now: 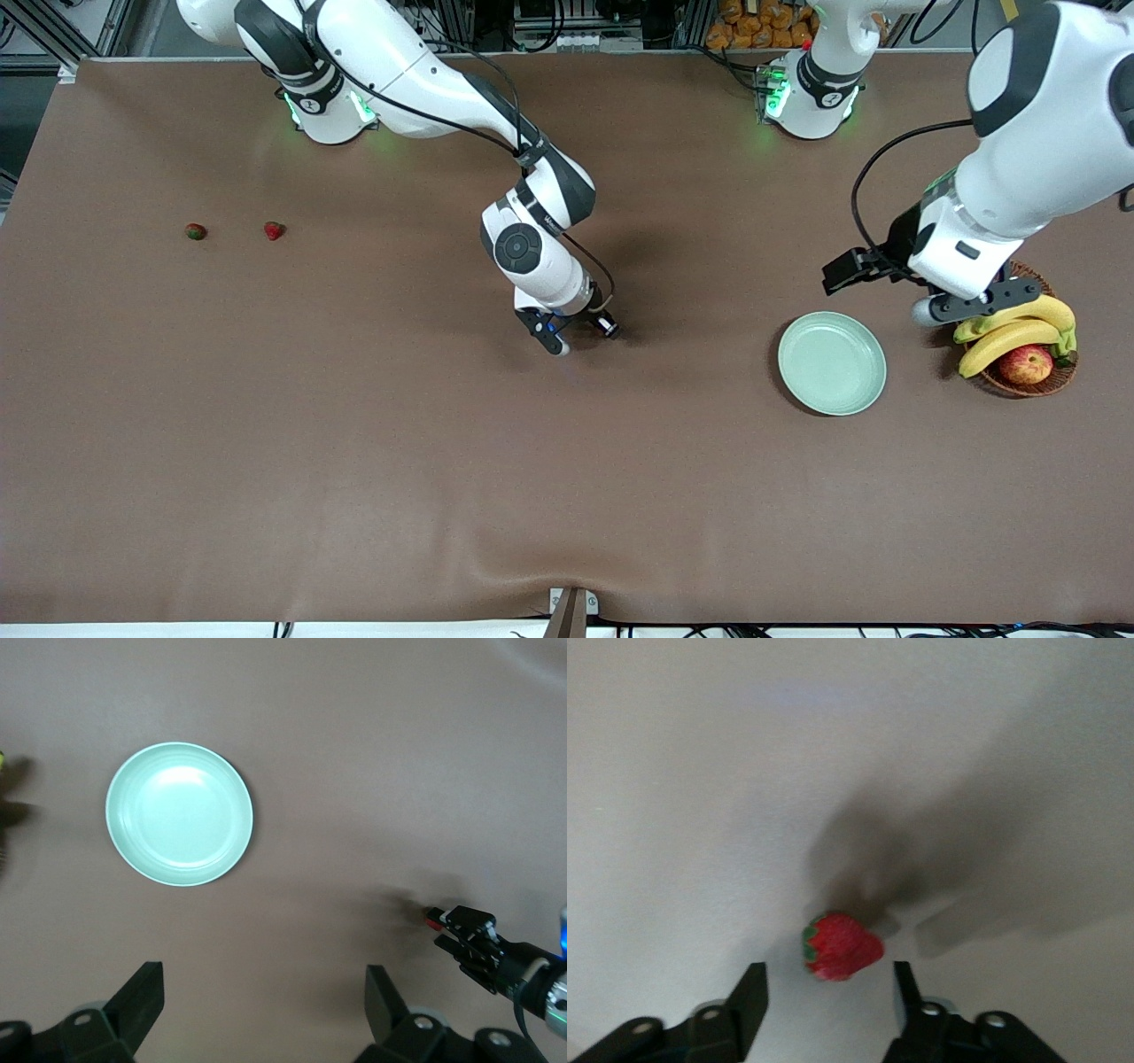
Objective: Collect all strawberries into plate
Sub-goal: 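Carry the strawberry to mid-table with the right gripper while the left gripper approaches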
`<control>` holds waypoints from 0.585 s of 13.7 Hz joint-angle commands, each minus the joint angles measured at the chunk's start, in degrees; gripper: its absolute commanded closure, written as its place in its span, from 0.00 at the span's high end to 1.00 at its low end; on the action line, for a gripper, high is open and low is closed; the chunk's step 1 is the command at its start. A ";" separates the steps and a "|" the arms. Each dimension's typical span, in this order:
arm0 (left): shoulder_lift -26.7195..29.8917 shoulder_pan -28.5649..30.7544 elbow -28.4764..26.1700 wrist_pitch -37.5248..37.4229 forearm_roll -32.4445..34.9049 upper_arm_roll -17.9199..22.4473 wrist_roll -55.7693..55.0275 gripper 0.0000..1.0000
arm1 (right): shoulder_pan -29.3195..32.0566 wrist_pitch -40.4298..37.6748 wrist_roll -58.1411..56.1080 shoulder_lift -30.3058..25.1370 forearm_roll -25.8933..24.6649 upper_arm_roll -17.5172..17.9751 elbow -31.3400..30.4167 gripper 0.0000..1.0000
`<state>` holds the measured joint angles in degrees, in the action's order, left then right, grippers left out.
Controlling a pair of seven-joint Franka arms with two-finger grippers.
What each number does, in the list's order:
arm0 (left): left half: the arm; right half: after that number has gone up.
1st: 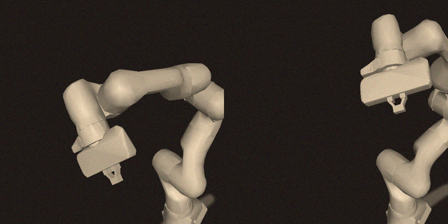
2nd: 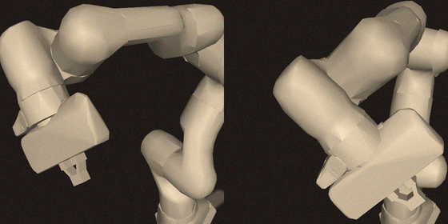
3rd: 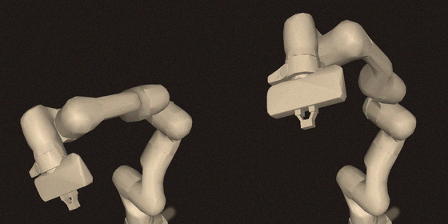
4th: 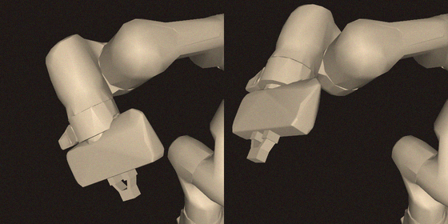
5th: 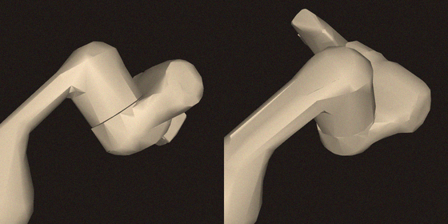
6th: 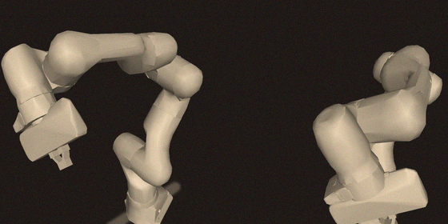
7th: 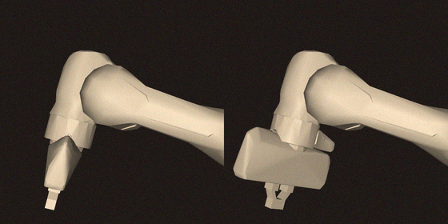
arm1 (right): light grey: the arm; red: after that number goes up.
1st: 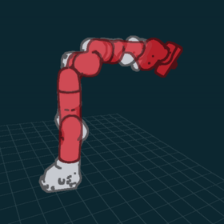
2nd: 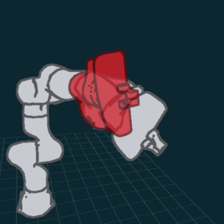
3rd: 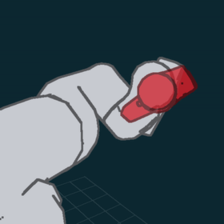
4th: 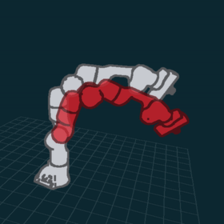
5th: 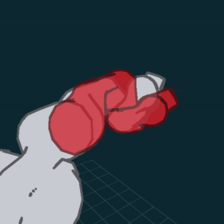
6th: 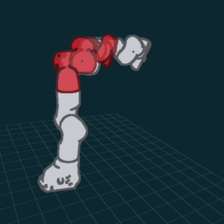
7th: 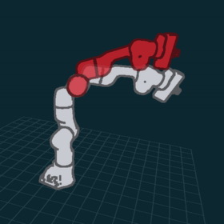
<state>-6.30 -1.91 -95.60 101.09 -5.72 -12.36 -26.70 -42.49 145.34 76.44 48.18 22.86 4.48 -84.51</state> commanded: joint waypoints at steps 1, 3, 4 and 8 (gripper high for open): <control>-1.77 -1.07 -1.26 2.35 -0.79 -1.44 -1.51 1.00 | 1.43 -8.97 0.64 -1.33 -0.01 -1.22 4.16 1.00; -5.20 -3.78 -1.17 4.46 -0.35 -1.71 -1.51 1.00 | 2.14 -17.16 0.12 -1.77 -0.27 -4.03 8.12 1.00; -6.87 -5.98 -1.17 5.86 -0.09 -1.71 -1.69 1.00 | 2.14 -19.37 -0.50 -2.47 -0.28 -5.61 8.57 1.00; -12.76 -12.22 -1.26 9.38 0.00 -1.71 -5.35 1.00 | 2.23 -26.40 -11.10 -5.38 -0.10 -12.02 8.48 1.00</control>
<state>-16.96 -12.12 -97.34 108.60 -5.77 -14.15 -29.28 -40.13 122.64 70.35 44.42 22.74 -4.84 -75.56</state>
